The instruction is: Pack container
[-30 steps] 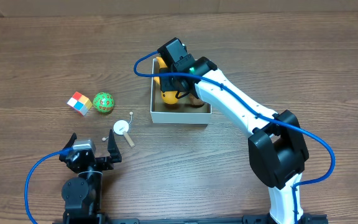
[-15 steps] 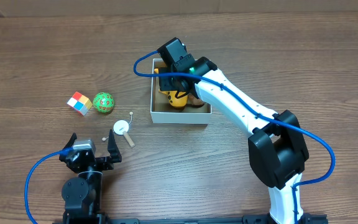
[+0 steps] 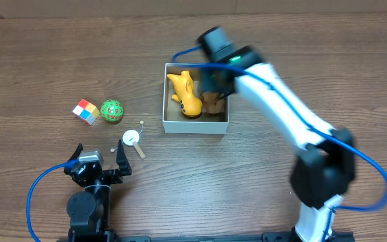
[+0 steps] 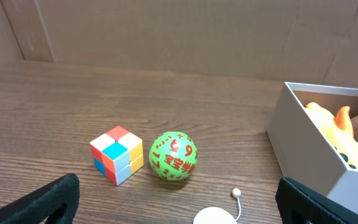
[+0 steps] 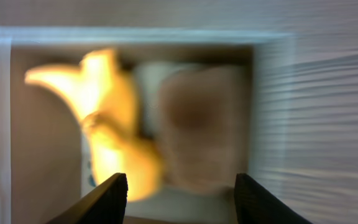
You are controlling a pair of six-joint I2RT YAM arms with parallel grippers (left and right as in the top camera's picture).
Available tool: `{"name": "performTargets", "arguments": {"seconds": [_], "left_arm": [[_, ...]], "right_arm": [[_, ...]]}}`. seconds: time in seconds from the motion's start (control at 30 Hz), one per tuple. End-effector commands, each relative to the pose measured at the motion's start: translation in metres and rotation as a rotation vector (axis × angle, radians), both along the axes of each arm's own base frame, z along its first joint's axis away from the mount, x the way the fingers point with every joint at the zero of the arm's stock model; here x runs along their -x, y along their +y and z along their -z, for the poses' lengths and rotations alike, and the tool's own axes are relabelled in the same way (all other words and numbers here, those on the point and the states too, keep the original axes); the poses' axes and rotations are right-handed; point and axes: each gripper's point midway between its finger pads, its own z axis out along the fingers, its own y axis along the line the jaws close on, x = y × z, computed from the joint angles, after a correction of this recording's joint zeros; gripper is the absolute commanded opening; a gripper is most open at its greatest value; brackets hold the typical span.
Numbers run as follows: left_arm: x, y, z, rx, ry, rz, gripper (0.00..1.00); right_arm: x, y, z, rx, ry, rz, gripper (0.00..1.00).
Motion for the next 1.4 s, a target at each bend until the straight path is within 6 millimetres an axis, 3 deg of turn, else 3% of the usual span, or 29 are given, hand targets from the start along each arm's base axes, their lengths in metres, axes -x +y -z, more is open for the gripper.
{"name": "performTargets", "arguments": {"seconds": [0.0, 0.07, 0.1, 0.17, 0.27, 0.43, 0.7, 0.8, 1.0, 1.17, 1.27, 1.37], "left_arm": [[0.000, 0.000, -0.001, 0.012, -0.010, -0.004, 1.00], [0.000, 0.000, -0.001, 0.012, -0.009, -0.004, 1.00], [0.000, 0.000, -0.001, 0.012, -0.009, -0.004, 1.00], [0.000, 0.000, -0.001, 0.012, -0.009, -0.004, 1.00], [0.000, 0.000, -0.001, 0.012, -0.010, -0.004, 1.00], [0.000, 0.000, -0.001, 0.012, -0.010, -0.004, 1.00], [0.000, 0.000, -0.001, 0.012, -0.010, -0.004, 1.00], [-0.001, 0.003, -0.014, 0.002, -0.060, -0.021, 1.00], [-0.001, 0.006, -0.019, -0.023, -0.077, -0.033, 1.00], [0.007, -0.009, -0.049, -0.008, -0.058, 0.049, 1.00], [0.016, -0.007, -0.084, -0.015, -0.032, 0.037, 1.00], [0.020, 0.009, -0.122, -0.025, 0.046, -0.051, 1.00]], "right_arm": [[-0.010, -0.074, -0.090, -0.028, -0.171, 0.165, 0.61], [-0.006, -0.110, -0.098, -0.018, -0.162, 0.237, 0.65], [-0.004, -0.127, -0.099, -0.010, -0.152, 0.274, 0.76], [0.001, -0.164, -0.095, 0.010, -0.115, 0.352, 0.87], [0.011, -0.209, -0.085, 0.029, -0.046, 0.456, 0.94], [0.017, -0.235, -0.082, 0.028, -0.021, 0.518, 1.00], [0.020, -0.236, -0.080, 0.032, -0.007, 0.520, 1.00], [0.020, -0.236, -0.080, 0.031, -0.007, 0.520, 1.00], [0.020, -0.236, -0.080, 0.032, -0.007, 0.520, 1.00], [0.020, -0.236, -0.080, 0.032, -0.007, 0.520, 1.00], [0.020, -0.236, -0.080, 0.032, -0.007, 0.520, 1.00], [0.020, -0.236, -0.080, 0.031, -0.007, 0.520, 1.00]]}}
